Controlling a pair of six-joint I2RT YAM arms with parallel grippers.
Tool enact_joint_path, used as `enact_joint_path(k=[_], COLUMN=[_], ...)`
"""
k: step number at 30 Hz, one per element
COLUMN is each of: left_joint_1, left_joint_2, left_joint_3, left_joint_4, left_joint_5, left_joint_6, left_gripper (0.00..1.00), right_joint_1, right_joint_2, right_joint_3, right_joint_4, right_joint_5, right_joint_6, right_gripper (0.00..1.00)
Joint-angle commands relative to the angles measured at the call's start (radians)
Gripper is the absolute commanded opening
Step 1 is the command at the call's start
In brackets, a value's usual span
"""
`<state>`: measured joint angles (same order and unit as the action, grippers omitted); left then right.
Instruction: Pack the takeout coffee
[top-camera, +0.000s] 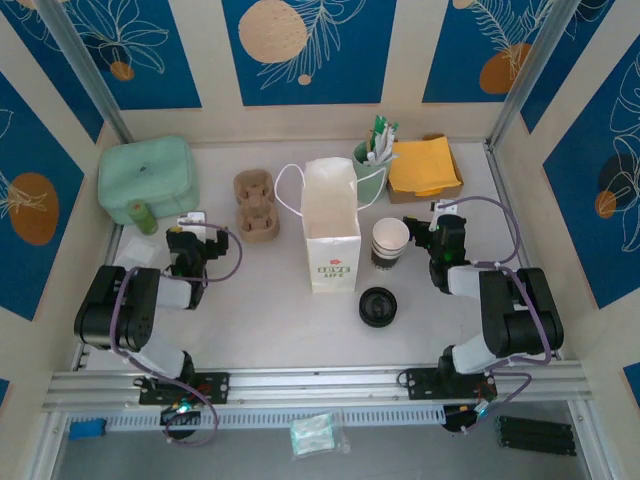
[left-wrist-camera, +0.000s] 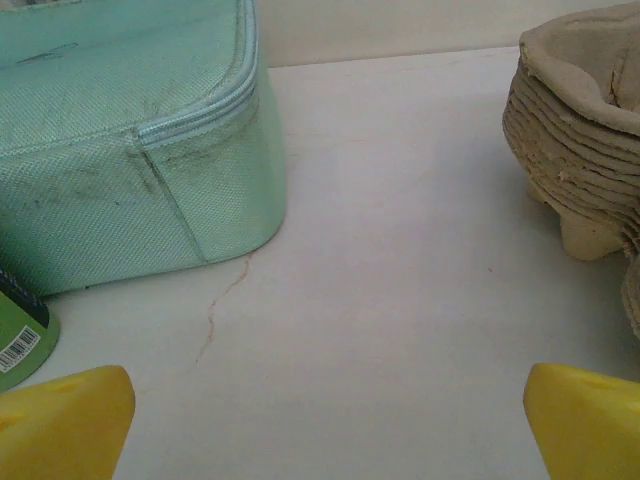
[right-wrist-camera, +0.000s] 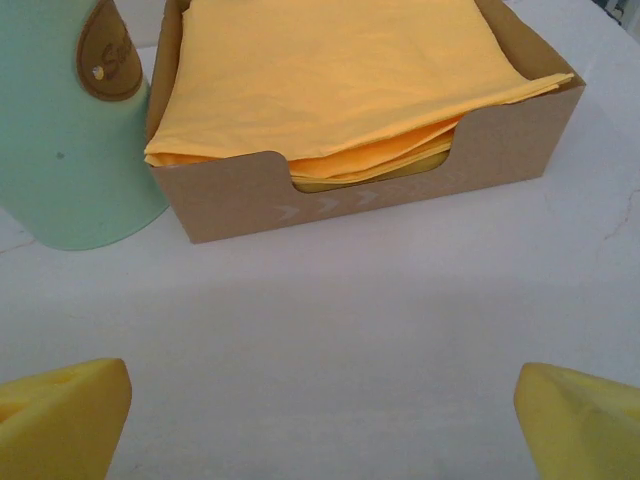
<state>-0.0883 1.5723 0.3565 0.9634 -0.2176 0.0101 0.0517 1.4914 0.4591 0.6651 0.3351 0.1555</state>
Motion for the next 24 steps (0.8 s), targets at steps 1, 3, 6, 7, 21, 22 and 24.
enact_joint_path(k=[1,3,6,7,21,22,24], left_joint_1=[-0.007,-0.007,-0.007,-0.006,-0.007,-0.007,-0.007], left_joint_2=[-0.003,-0.003,-0.003,-0.004,-0.002,-0.002,-0.002], left_joint_3=[0.005,0.006,0.007,0.007,0.011,0.011,0.012], left_joint_4=[0.01,0.01,0.009,0.008,0.0,0.0,0.0], left_joint_5=[0.014,0.015,0.014,0.014,0.017,0.017,0.017], left_joint_6=[0.019,0.018,0.018,0.017,0.016,0.016,0.016], left_gripper=[0.99,0.99,0.99,0.99,0.99,0.99,0.99], right_joint_1=[-0.004,-0.004,-0.004,-0.004,-0.013,-0.018,-0.03], right_joint_2=[0.003,0.004,0.003,0.003,0.005,0.003,0.0], right_joint_3=[0.02,0.021,0.02,0.02,0.027,0.026,0.026], right_joint_4=[0.011,0.011,0.011,0.01,-0.001,0.0,-0.005], right_joint_5=[-0.019,-0.018,-0.019,-0.02,-0.036,-0.044,-0.073], right_joint_6=[-0.019,-0.02,-0.019,-0.019,-0.013,-0.011,-0.004], right_gripper=[0.99,0.99,0.99,0.99,0.99,0.99,0.99])
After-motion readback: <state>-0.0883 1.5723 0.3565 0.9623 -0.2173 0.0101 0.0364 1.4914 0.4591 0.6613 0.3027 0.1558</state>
